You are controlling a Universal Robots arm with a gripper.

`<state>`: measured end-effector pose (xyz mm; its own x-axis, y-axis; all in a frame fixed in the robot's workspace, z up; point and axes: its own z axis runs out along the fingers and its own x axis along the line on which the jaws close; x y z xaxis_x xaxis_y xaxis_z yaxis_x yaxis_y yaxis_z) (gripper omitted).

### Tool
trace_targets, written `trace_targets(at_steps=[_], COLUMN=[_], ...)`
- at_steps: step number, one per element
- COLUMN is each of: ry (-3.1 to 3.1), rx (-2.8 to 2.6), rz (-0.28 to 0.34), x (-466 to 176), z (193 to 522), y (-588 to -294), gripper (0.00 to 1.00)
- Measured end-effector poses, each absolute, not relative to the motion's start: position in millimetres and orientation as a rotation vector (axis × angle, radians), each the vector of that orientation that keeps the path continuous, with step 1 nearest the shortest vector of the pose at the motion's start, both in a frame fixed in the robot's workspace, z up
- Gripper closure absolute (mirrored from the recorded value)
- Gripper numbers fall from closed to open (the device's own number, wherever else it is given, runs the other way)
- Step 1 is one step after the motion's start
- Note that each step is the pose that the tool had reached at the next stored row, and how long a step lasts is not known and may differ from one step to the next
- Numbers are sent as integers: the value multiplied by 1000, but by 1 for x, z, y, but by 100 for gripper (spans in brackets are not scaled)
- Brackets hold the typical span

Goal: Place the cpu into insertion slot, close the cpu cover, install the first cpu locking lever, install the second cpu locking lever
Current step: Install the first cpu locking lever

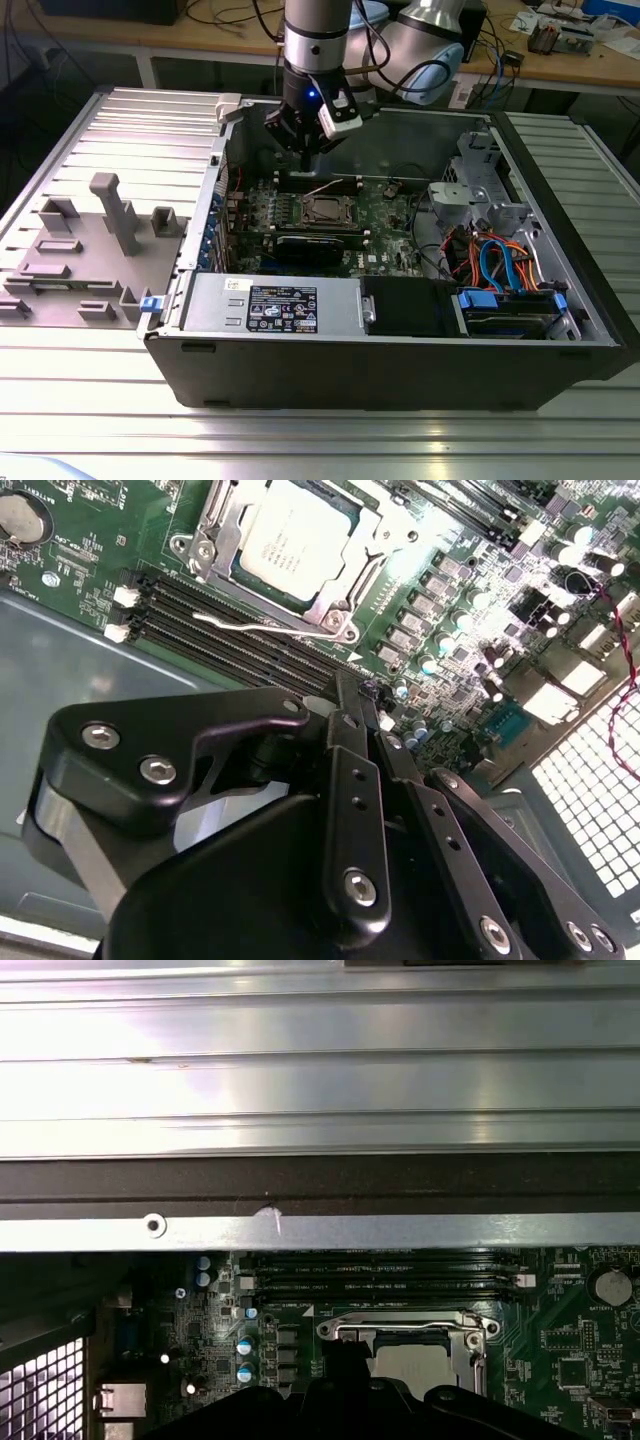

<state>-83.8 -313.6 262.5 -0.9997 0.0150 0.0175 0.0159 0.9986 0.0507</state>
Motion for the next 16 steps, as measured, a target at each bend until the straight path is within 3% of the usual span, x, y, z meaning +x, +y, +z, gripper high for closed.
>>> trace_targets(at_steps=[3, 16], ry=[-3120, -3119], rx=[-11, 49], rz=[-145, -122], x=[-84, -79], z=[262, 257], y=[-314, -314], gripper=[89, 89])
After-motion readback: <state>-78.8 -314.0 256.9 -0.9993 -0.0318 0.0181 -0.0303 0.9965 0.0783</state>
